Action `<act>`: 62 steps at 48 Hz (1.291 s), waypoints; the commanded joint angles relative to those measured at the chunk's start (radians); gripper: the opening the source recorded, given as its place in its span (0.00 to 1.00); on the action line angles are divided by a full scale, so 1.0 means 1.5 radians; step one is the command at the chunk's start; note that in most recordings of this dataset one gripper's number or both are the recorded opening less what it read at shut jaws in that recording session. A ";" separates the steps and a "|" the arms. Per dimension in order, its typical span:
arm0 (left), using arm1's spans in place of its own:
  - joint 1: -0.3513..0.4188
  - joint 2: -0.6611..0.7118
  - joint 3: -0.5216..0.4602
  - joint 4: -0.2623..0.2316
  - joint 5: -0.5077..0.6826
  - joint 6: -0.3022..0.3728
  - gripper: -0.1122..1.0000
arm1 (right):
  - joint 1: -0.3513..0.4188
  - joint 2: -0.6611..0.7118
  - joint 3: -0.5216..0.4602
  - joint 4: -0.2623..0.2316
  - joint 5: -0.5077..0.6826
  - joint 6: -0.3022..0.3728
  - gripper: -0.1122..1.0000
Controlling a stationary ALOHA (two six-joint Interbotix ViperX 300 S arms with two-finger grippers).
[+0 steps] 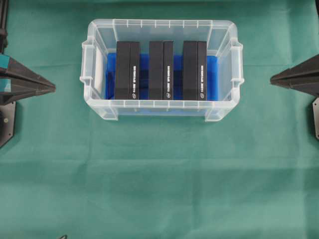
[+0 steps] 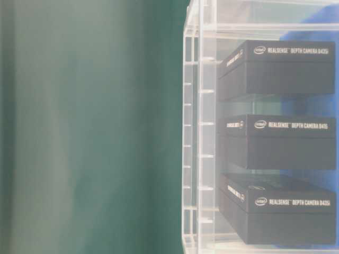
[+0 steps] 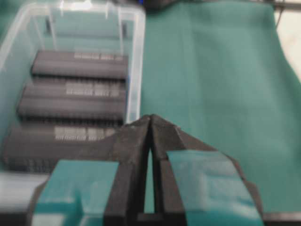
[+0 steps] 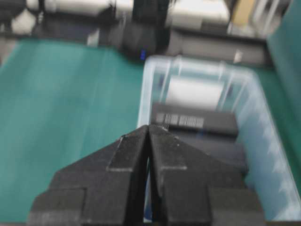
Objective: Take the box out of the case with the left arm.
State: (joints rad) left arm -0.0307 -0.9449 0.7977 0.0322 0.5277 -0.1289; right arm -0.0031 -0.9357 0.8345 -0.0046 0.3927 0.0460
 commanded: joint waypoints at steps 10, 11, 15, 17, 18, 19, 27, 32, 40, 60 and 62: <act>-0.020 0.093 -0.130 0.000 0.377 -0.050 0.12 | -0.001 0.037 -0.079 0.001 0.284 0.022 0.12; -0.020 0.100 -0.135 0.000 0.396 -0.050 0.12 | -0.001 0.041 -0.081 0.002 0.303 0.024 0.12; -0.020 0.121 -0.148 0.000 0.445 -0.050 0.12 | -0.001 0.051 -0.087 0.001 0.358 0.027 0.12; -0.020 0.128 -0.152 0.001 0.456 -0.051 0.12 | -0.001 0.055 -0.087 0.001 0.375 0.027 0.12; -0.020 0.130 -0.153 0.000 0.458 -0.051 0.12 | -0.001 0.056 -0.087 0.001 0.379 0.027 0.12; -0.020 0.132 -0.154 0.000 0.458 -0.052 0.12 | -0.001 0.058 -0.086 0.001 0.383 0.027 0.12; -0.020 0.135 -0.156 0.000 0.458 -0.064 0.12 | -0.001 0.065 -0.088 0.001 0.386 0.027 0.12; -0.019 0.135 -0.156 0.000 0.462 -0.111 0.12 | -0.001 0.065 -0.088 0.001 0.387 0.028 0.12; 0.018 0.136 -0.157 0.003 0.463 -0.296 0.12 | -0.001 0.066 -0.089 0.002 0.387 0.028 0.12; 0.083 0.129 -0.159 0.006 0.617 -0.823 0.18 | -0.001 0.079 -0.088 0.001 0.386 0.028 0.12; 0.083 0.126 -0.157 0.006 0.619 -0.844 0.19 | 0.000 0.080 -0.089 0.001 0.387 0.028 0.12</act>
State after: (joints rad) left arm 0.0859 -0.7501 0.5860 0.0383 1.4358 -1.3484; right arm -0.0031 -0.8237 0.7302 -0.0046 0.9756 0.0859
